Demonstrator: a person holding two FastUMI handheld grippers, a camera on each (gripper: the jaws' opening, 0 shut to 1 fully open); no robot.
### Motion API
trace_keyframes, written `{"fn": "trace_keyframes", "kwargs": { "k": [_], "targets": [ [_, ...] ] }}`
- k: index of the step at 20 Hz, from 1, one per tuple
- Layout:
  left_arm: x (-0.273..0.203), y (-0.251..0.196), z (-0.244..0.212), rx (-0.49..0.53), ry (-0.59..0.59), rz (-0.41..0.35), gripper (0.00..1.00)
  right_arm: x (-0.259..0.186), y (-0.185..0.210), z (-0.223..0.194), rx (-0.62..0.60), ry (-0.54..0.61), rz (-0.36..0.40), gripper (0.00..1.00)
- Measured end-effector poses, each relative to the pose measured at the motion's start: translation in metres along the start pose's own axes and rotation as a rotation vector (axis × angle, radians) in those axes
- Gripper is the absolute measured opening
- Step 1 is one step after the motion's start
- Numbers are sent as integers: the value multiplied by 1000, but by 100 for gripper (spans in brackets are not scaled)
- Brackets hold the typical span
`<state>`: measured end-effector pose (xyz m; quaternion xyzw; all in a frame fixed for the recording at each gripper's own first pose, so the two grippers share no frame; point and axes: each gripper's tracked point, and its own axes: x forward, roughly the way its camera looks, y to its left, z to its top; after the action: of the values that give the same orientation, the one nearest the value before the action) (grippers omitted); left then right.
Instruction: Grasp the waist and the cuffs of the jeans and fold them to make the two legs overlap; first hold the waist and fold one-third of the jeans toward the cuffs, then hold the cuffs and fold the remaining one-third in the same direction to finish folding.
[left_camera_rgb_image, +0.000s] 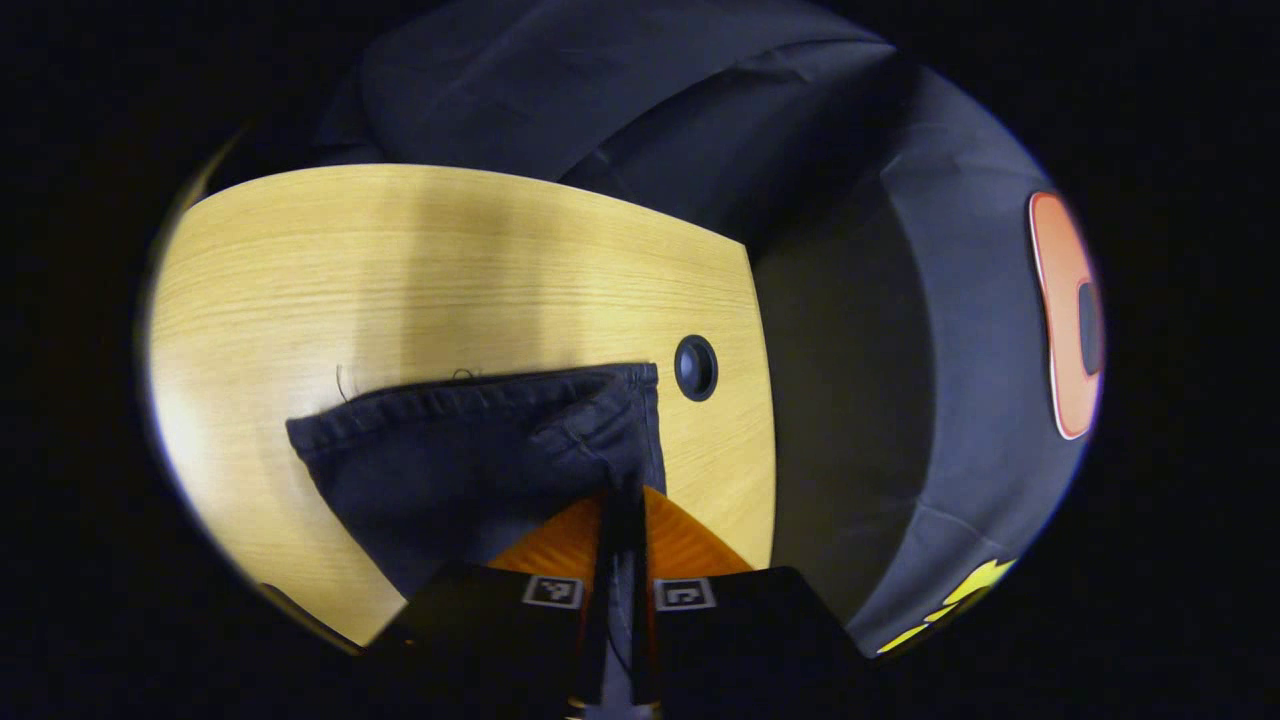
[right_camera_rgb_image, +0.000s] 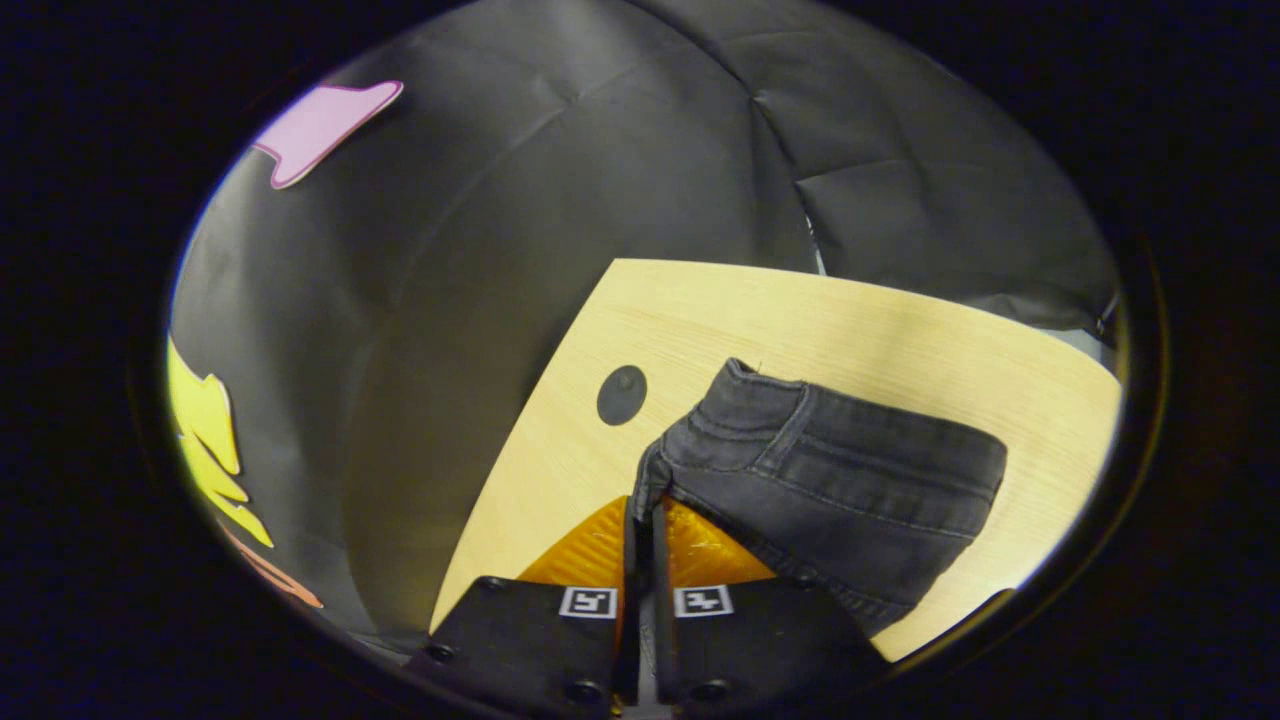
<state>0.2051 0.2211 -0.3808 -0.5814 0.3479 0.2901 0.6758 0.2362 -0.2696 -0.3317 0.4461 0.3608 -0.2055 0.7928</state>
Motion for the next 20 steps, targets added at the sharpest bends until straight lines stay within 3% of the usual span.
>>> {"fn": "trace_keyframes", "kwargs": {
  "k": [3,4,9,12,13,14,16,20],
  "targets": [
    [-21,-10,26,140,-91,-31,100,-9,6,8,0,-23,35,68],
    [-30,-17,31,168,-103,-52,99,-11,6,9,-12,-27,37,89],
    [-69,-48,21,349,-137,-145,99,-45,0,16,-101,-55,49,89],
    [-108,-90,0,465,-155,-313,99,-77,-32,17,-140,-67,11,89],
    [-128,-110,-9,506,-184,-382,99,-88,-45,16,-135,-63,-2,89],
    [-151,-129,-17,560,-220,-450,99,-98,-62,17,-124,-68,-22,97],
    [-196,-158,-29,678,-309,-559,99,-112,-99,19,-87,-73,-72,97],
    [-276,-181,-56,897,-428,-640,98,-106,-147,16,48,-40,-117,97]
  ]
}}
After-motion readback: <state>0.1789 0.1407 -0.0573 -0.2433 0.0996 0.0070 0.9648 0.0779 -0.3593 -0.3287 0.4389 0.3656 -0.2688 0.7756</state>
